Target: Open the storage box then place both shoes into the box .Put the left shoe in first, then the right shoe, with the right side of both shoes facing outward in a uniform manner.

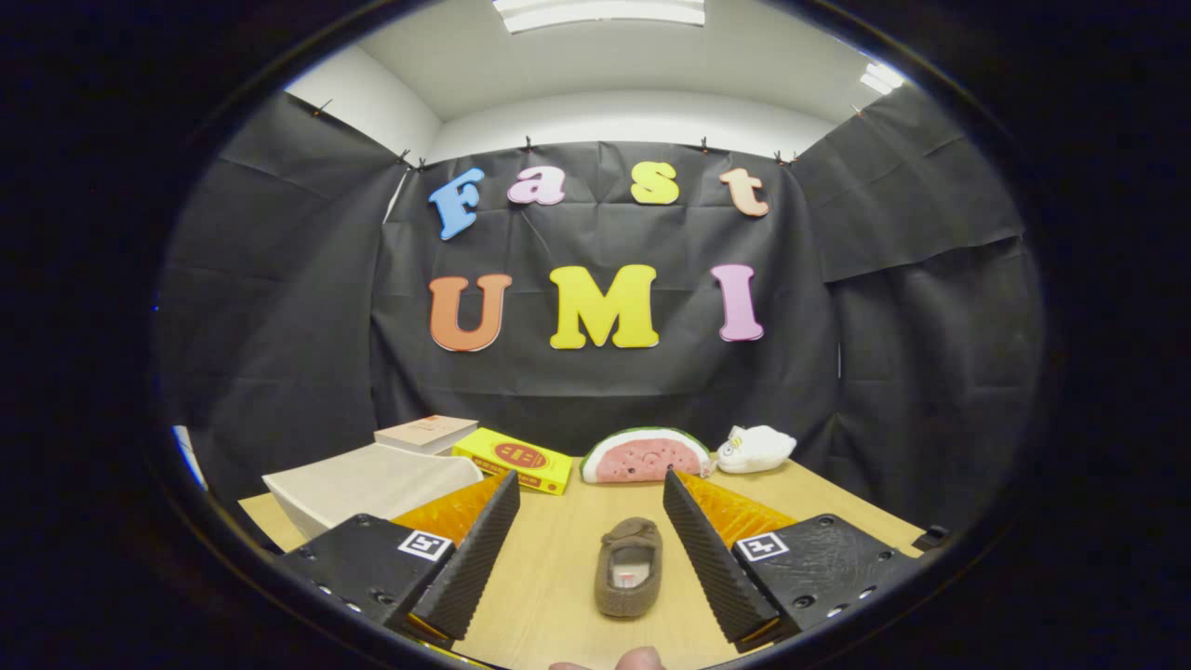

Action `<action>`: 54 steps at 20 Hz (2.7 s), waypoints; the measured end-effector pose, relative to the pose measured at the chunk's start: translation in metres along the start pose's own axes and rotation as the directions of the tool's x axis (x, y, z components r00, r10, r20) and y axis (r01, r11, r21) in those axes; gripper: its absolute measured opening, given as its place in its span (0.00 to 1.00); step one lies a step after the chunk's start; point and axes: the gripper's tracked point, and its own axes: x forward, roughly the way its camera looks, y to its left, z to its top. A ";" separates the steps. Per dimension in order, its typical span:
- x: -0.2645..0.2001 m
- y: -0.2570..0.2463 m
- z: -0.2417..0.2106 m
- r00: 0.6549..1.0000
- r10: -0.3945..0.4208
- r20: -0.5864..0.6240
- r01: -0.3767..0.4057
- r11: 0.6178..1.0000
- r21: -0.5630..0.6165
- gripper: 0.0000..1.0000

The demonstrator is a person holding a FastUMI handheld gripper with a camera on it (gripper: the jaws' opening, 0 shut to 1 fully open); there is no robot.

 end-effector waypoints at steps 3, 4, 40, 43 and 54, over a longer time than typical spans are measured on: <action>0.010 0.019 -0.009 0.996 0.079 -0.030 -0.077 0.996 0.049 0.95; 0.014 0.027 -0.011 0.993 0.109 -0.037 -0.107 0.992 0.071 0.95; 0.089 0.159 -0.075 0.809 0.560 -0.178 -0.256 0.609 0.751 0.12; 0.095 0.164 -0.063 0.806 0.563 -0.185 -0.277 0.635 0.721 0.05; 0.081 0.243 0.044 0.785 0.604 -0.136 -0.417 0.680 0.603 0.00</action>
